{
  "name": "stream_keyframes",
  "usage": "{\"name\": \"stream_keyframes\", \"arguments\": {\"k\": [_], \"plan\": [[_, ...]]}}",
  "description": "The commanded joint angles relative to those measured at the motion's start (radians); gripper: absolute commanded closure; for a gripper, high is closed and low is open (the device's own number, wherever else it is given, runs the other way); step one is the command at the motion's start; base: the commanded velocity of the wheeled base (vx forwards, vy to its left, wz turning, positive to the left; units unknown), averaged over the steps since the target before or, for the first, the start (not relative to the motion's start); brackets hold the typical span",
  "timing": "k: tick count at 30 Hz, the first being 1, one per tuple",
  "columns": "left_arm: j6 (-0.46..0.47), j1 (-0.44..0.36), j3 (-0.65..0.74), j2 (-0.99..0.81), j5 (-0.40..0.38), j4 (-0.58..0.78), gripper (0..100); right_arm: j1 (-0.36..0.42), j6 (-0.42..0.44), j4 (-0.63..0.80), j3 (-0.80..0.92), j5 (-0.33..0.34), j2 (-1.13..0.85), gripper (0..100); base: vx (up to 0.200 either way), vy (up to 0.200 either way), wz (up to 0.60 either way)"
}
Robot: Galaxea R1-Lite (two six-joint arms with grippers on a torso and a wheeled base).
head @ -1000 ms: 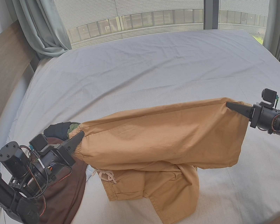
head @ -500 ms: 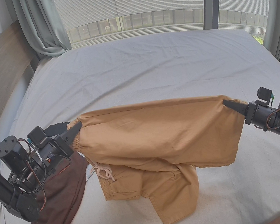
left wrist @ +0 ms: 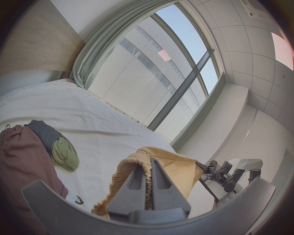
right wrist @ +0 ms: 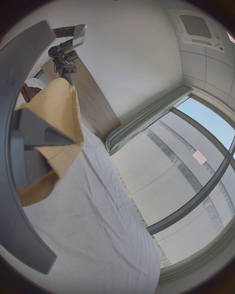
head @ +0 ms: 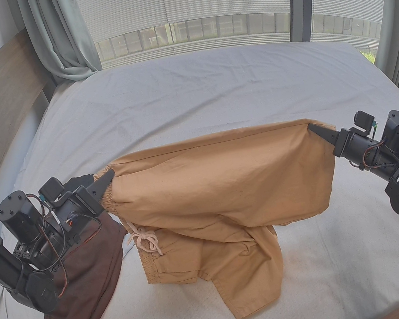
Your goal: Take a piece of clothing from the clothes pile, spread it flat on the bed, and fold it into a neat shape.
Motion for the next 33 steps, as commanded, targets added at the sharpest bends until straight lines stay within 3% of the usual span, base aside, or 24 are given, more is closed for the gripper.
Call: {"name": "stream_keyframes", "arguments": {"k": [1,24,33], "plan": [[0.000,0.001,-0.020,0.037,0.002,0.000,100,-0.004,0.000,-0.001,-0.021,0.001,0.042,100,0.000,0.000,0.00],[-0.003,0.000,-0.227,0.238,0.001,0.000,100,-0.021,0.004,-0.002,-0.161,-0.001,0.191,100,0.000,0.000,0.00],[-0.006,-0.004,-0.305,0.316,0.019,0.000,100,-0.025,0.004,-0.001,-0.232,-0.034,0.254,100,0.000,0.000,0.00]]}}
